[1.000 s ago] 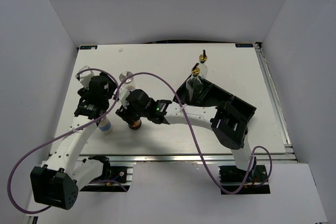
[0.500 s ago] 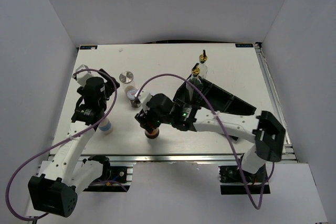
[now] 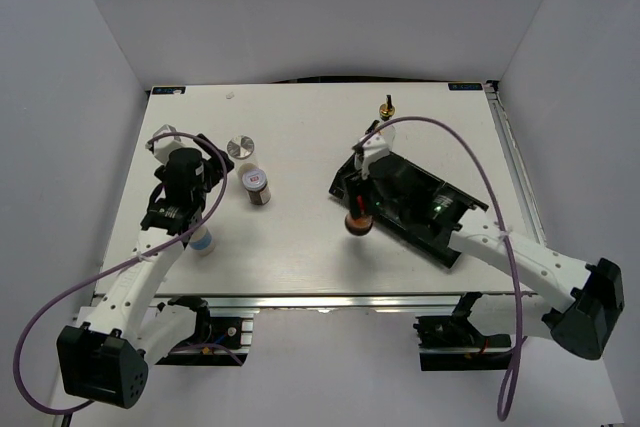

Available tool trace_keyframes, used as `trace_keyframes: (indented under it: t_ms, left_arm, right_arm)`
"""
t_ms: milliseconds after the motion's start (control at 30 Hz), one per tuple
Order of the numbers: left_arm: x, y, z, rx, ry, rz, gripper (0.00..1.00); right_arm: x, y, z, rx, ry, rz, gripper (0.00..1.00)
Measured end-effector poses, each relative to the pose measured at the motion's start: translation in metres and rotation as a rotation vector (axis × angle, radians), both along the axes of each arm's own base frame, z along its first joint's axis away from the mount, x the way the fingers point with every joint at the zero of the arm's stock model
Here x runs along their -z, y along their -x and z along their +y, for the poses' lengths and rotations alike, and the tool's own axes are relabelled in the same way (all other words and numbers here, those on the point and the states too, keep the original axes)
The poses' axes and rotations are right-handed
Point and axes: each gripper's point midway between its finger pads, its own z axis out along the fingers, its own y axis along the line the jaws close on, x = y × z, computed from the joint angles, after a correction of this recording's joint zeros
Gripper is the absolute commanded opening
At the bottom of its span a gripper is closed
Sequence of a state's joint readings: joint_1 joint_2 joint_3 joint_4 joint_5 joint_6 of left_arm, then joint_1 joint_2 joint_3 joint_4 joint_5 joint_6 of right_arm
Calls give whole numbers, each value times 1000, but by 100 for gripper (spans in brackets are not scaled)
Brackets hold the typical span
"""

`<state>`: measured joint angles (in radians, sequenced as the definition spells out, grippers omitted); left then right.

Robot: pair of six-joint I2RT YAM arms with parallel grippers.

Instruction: Organize the condiment bottles

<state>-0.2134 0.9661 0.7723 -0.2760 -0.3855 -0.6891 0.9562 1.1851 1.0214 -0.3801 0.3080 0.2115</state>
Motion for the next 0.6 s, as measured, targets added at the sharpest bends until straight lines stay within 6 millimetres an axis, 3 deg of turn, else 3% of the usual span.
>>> trace_keyframes:
  t_ms: [233,400,600]
  left_arm:
    - [6,0,-7,29,30,1,98]
    - [21,3,-11,41,47,29,98]
    - [33,7,-14,58,53,55,98]
  right_arm:
    - [-14,-56,-80,330,16,-64,0]
    - [-9,-81,-117,468,43,-67,0]
    - [16,-113,-151,580,78,-44,0]
